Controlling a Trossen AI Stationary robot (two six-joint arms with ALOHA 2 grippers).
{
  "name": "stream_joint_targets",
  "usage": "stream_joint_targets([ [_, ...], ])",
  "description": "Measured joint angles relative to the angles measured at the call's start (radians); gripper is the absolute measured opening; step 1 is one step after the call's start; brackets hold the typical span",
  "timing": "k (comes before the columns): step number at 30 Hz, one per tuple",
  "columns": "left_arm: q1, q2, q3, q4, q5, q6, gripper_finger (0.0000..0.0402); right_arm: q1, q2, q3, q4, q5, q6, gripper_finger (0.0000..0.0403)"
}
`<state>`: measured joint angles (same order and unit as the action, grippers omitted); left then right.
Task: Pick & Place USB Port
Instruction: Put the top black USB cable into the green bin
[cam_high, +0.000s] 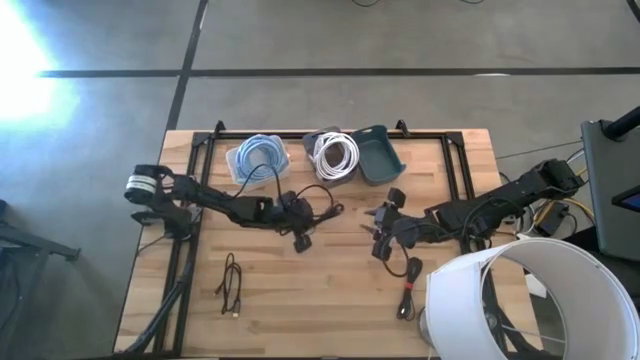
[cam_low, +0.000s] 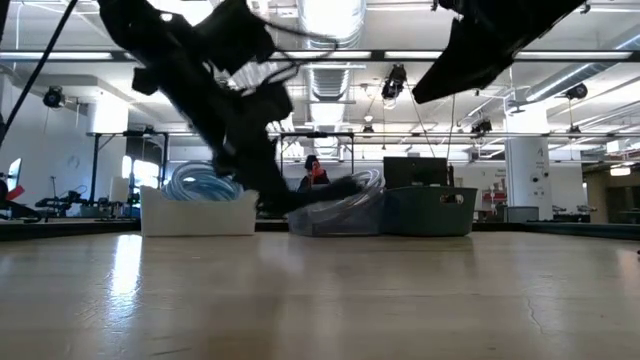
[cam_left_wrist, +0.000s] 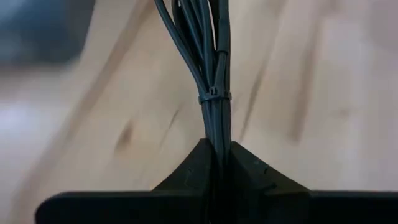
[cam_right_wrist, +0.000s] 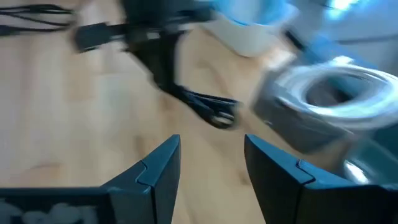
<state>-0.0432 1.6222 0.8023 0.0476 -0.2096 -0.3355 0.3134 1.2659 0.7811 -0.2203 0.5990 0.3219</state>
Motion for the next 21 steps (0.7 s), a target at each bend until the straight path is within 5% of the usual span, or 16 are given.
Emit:
stream_joint_targets([
  [7, -0.048, 0.0, 0.081, 0.032, 0.0, 0.247, 0.0048, 0.001, 0.035, -0.03, 0.212, -0.121, -0.165, 0.0168],
  [21, -0.072, 0.0, 0.124, 0.024, 0.013, 0.309, 0.0043, -0.015, 0.241, 0.017, 0.301, -0.102, -0.415, 0.022],
])
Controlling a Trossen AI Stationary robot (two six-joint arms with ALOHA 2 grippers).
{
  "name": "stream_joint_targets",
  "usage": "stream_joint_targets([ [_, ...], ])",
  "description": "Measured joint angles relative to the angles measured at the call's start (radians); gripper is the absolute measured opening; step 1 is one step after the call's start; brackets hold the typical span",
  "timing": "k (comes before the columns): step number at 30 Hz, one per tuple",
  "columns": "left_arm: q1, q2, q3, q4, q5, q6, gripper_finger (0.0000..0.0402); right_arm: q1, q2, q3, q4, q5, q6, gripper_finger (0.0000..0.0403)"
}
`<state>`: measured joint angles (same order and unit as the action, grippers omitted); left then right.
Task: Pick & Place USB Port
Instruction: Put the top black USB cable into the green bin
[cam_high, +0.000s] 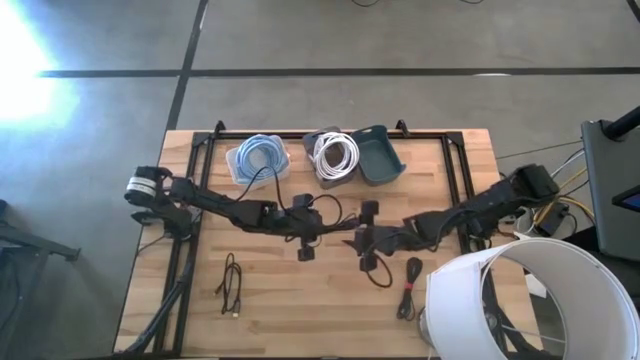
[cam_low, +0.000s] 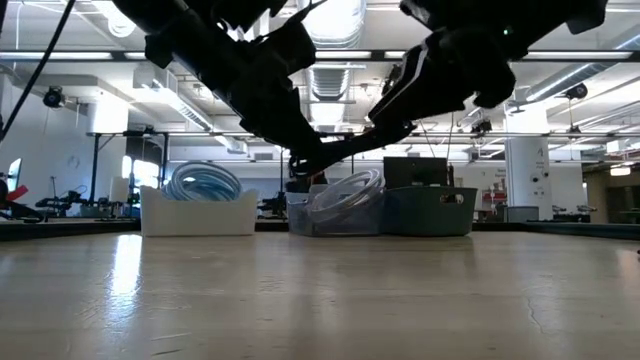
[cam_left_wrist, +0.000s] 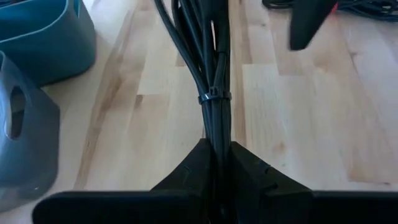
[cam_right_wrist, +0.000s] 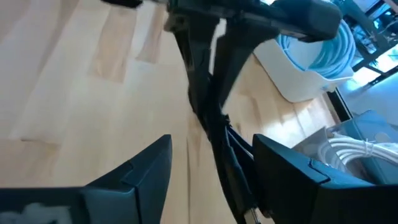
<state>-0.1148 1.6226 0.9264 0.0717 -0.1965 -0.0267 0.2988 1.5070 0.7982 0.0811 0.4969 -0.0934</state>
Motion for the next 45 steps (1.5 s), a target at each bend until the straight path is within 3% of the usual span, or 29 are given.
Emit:
stream_joint_targets([
  [6, -0.005, 0.0, 0.0, -0.001, 0.073, 0.0, 0.0044, -0.027, 0.038, 0.004, -0.001, 0.047, -0.055, 0.0239],
  [11, -0.005, -0.001, 0.0, -0.01, 0.08, -0.004, 0.0044, -0.028, 0.05, 0.006, -0.032, 0.049, -0.118, 0.023],
  [18, -0.005, -0.002, 0.0, -0.002, 0.077, -0.006, 0.0045, -0.029, 0.046, 0.01, -0.071, 0.038, -0.123, 0.0169],
  [27, -0.007, -0.004, 0.0, -0.009, 0.072, -0.01, 0.0046, -0.032, 0.046, 0.028, -0.089, -0.054, -0.139, 0.0073],
  [35, -0.006, -0.004, 0.0, -0.005, 0.072, -0.009, 0.0049, -0.032, 0.046, 0.032, -0.12, -0.057, -0.114, 0.0054],
  [39, -0.007, -0.003, 0.0, -0.001, 0.022, 0.0, 0.0073, -0.035, 0.046, 0.032, -0.131, -0.057, -0.089, 0.0053],
  [45, -0.006, -0.003, 0.0, -0.001, -0.036, -0.03, 0.0143, -0.046, 0.047, 0.031, -0.187, -0.067, -0.041, 0.0052],
])
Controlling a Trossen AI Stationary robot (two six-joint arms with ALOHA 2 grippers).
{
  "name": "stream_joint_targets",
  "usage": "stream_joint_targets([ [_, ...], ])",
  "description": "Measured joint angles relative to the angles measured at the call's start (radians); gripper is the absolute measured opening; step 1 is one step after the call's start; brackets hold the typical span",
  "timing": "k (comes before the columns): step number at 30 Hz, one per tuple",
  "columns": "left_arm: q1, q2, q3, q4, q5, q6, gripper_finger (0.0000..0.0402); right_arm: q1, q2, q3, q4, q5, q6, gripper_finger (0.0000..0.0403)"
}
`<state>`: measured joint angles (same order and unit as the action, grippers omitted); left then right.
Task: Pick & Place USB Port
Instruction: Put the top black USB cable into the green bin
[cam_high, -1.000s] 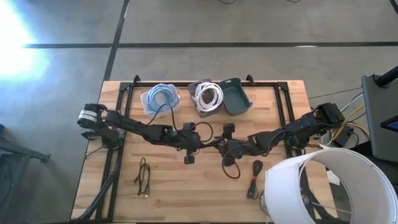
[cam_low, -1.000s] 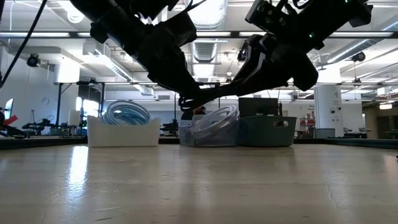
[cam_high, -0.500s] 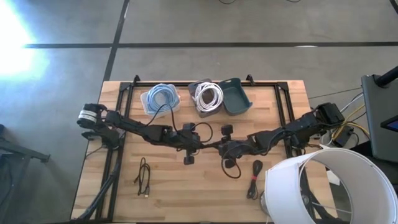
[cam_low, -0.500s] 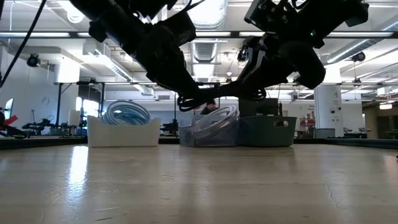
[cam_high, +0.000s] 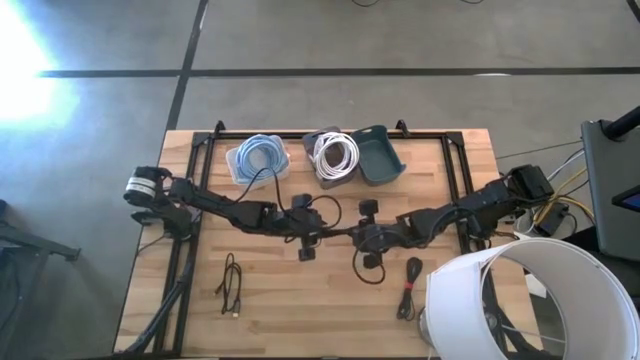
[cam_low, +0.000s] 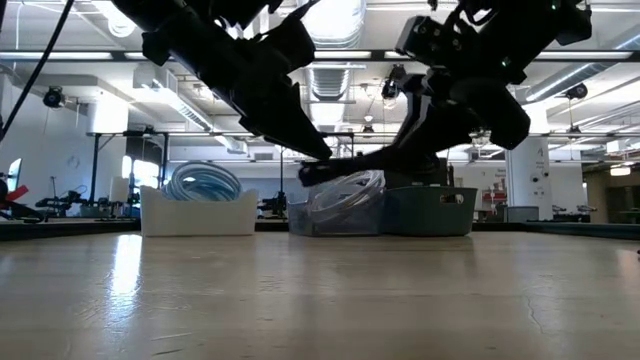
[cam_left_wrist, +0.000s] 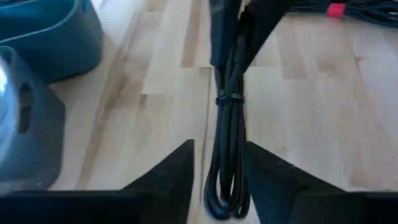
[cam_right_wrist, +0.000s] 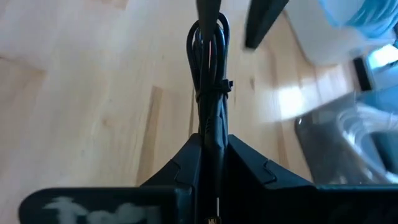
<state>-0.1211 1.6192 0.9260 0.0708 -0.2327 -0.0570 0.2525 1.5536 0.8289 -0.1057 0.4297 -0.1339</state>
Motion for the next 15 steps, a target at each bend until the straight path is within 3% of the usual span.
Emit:
stream_joint_targets([
  [5, 0.0, 0.0, -0.001, -0.005, -0.038, -0.007, 0.0187, -0.022, -0.008, -0.001, -0.122, 0.011, 0.101, 0.0053],
  [11, 0.0, 0.001, -0.019, -0.013, -0.043, -0.042, 0.0198, -0.049, -0.096, -0.001, -0.233, 0.02, 0.278, 0.0063],
  [13, 0.0, 0.001, -0.027, -0.012, -0.043, -0.053, 0.0197, -0.051, -0.144, -0.001, -0.268, 0.078, 0.335, 0.0063],
  [15, 0.0, 0.001, -0.034, -0.015, -0.043, -0.056, 0.0196, -0.05, -0.196, -0.001, -0.315, 0.21, 0.396, 0.0062],
])
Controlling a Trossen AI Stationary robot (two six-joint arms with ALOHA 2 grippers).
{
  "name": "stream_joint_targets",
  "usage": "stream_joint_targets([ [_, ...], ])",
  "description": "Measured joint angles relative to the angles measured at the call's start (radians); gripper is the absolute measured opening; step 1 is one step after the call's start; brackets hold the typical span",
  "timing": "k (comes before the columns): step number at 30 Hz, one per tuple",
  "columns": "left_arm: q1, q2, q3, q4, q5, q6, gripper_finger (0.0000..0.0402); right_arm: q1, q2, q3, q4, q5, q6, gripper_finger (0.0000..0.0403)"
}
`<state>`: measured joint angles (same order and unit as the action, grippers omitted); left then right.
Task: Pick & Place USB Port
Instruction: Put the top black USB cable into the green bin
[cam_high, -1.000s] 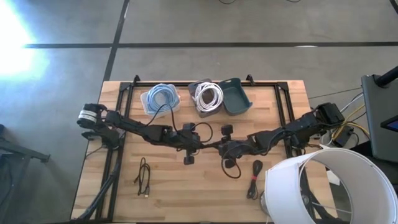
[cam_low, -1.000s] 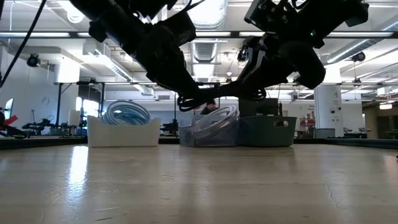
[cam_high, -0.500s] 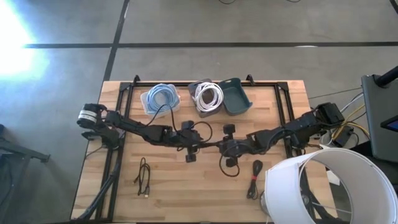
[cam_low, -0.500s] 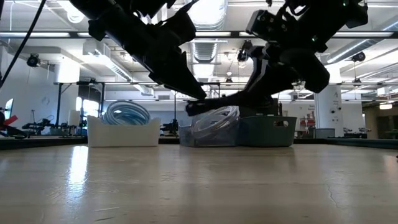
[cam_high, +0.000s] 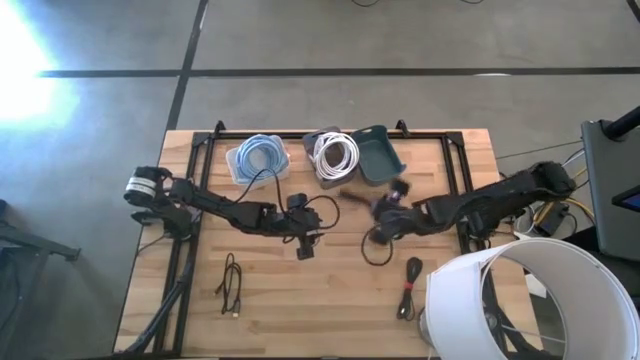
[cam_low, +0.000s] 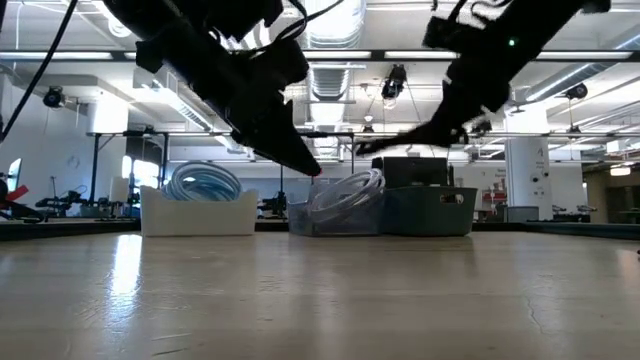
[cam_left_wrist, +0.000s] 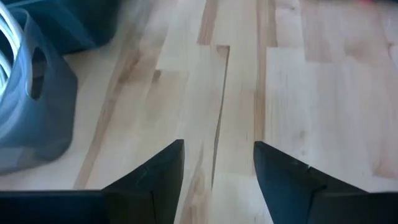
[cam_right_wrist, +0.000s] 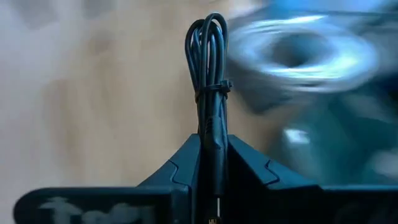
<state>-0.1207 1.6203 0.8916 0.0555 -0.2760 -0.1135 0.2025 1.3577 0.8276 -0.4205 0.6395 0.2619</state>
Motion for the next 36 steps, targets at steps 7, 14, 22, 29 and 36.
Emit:
stream_joint_targets([
  [7, 0.001, 0.0, -0.014, -0.001, 0.0, 0.0, 0.0195, -0.083, -0.136, -0.002, -0.047, 0.416, 0.129, 0.0057],
  [14, 0.001, 0.0, -0.014, 0.005, 0.0, 0.0, 0.0195, -0.349, -0.141, -0.024, -0.024, 0.302, 0.135, 0.0057],
  [22, 0.001, 0.0, -0.014, 0.005, 0.0, -0.003, 0.0195, -0.614, 0.036, -0.047, 0.106, -0.052, 0.166, 0.0057],
  [29, 0.001, 0.0, -0.014, 0.004, 0.0, -0.008, 0.0195, -0.678, 0.205, -0.035, 0.175, -0.068, 0.128, 0.0065],
  [36, 0.001, 0.0, -0.014, 0.004, -0.003, -0.007, 0.0195, -0.682, 0.281, 0.018, 0.174, -0.065, 0.118, 0.0108],
])
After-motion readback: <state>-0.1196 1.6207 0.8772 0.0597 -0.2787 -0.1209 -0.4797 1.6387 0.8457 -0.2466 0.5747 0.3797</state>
